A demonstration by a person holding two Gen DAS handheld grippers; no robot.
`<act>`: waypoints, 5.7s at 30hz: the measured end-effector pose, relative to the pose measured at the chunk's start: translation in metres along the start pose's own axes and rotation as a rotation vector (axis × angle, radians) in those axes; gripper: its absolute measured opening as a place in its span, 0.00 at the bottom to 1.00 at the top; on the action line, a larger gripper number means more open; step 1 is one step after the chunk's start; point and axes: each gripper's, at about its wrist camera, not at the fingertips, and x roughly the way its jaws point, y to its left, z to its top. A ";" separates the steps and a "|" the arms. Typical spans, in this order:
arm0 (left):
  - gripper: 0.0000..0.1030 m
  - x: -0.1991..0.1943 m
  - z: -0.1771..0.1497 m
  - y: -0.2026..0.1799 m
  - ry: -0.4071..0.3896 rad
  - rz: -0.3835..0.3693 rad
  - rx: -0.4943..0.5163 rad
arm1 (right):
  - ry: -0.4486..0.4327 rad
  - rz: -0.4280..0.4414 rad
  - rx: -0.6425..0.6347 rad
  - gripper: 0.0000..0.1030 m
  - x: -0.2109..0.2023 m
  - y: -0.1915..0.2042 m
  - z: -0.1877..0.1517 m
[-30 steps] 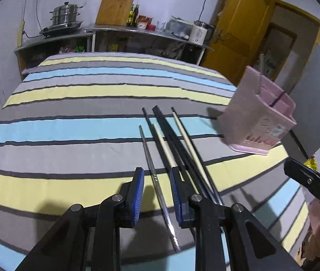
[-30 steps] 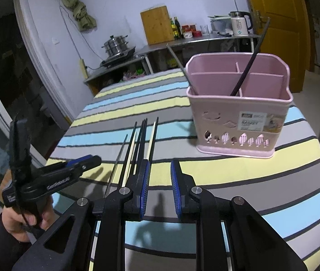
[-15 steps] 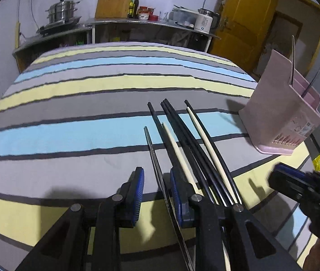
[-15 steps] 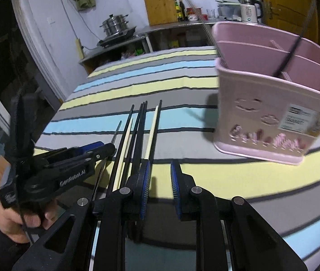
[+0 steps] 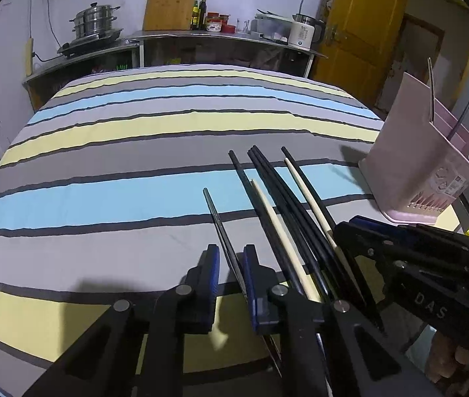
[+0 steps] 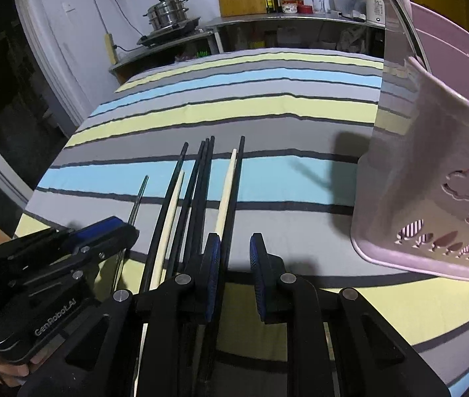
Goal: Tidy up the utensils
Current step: 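Move both grippers back down to the remaining chopsticks on the cloth, then grasp another black chopstick with the right gripper while the left gripper grasps a metal chopstick, then lift and carry both held chopsticks to the pink holder with both grippers, then open the right gripper into the holder while the left gripper releases its chopstick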
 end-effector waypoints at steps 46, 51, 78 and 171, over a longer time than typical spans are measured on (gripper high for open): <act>0.05 -0.055 0.035 0.008 -0.073 -0.119 -0.009 | -0.094 0.026 -0.019 0.05 -0.046 0.017 0.022; 0.05 -0.082 0.039 0.008 -0.102 -0.146 -0.013 | -0.133 0.049 -0.011 0.05 -0.068 0.019 0.023; 0.05 -0.163 0.048 -0.042 -0.163 -0.256 0.056 | -0.314 0.065 0.041 0.05 -0.175 0.002 0.011; 0.08 -0.140 0.051 -0.049 -0.256 -0.181 0.058 | -0.390 -0.034 0.150 0.27 -0.197 -0.059 -0.009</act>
